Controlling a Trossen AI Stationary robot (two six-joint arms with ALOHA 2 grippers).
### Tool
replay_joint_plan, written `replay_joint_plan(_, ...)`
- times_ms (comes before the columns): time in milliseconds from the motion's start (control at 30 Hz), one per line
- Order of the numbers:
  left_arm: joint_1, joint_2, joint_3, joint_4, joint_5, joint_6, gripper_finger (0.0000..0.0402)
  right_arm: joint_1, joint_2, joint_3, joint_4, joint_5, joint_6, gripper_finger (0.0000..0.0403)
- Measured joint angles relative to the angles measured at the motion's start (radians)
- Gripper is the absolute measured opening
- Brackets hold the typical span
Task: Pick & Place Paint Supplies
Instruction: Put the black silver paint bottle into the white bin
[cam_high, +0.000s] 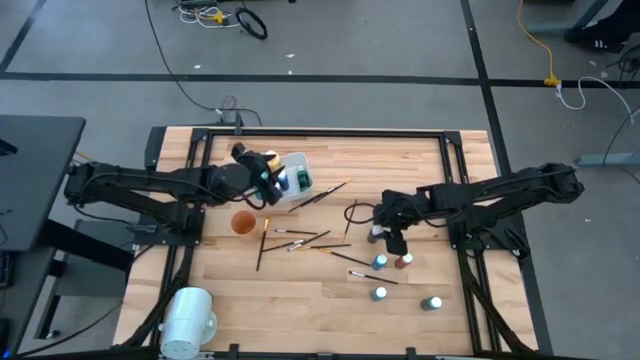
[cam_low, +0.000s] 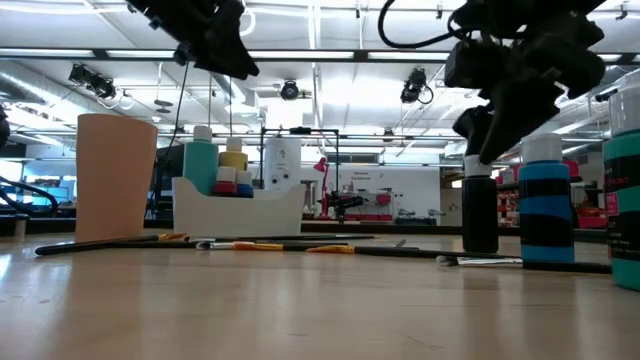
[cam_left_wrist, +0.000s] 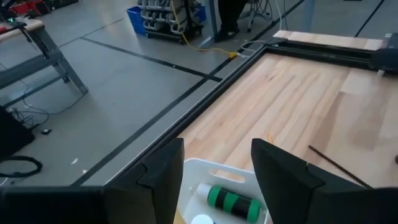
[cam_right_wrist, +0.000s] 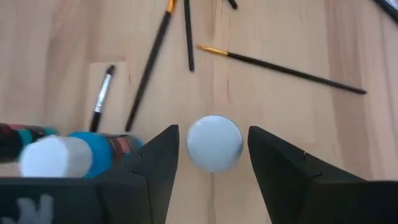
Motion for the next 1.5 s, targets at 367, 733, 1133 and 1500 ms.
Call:
replay_joint_plan(367, 0.0, -0.022, 0.002, 0.011, -0.014, 0.031, 0.0196, -0.001, 0.045, 0.002, 0.02, 0.007, -0.026, 0.0136)
replay_joint_plan(733, 0.0, -0.135, 0.006, 0.019, -0.016, 0.179, 0.0196, -0.022, 0.05, 0.109, 0.167, 0.083, -0.077, 0.012)
replay_joint_plan(1133, 0.008, -0.171, 0.006, -0.027, -0.038, 0.185, 0.0196, -0.158, 0.401, 0.592, 0.188, 0.058, -0.466, 0.0117)
replay_joint_plan(1500, 0.037, -0.191, 0.004, -0.28, -0.07, 0.018, 0.0196, -0.318, 0.81, 0.939, 0.183, 0.078, -0.522, 0.0119)
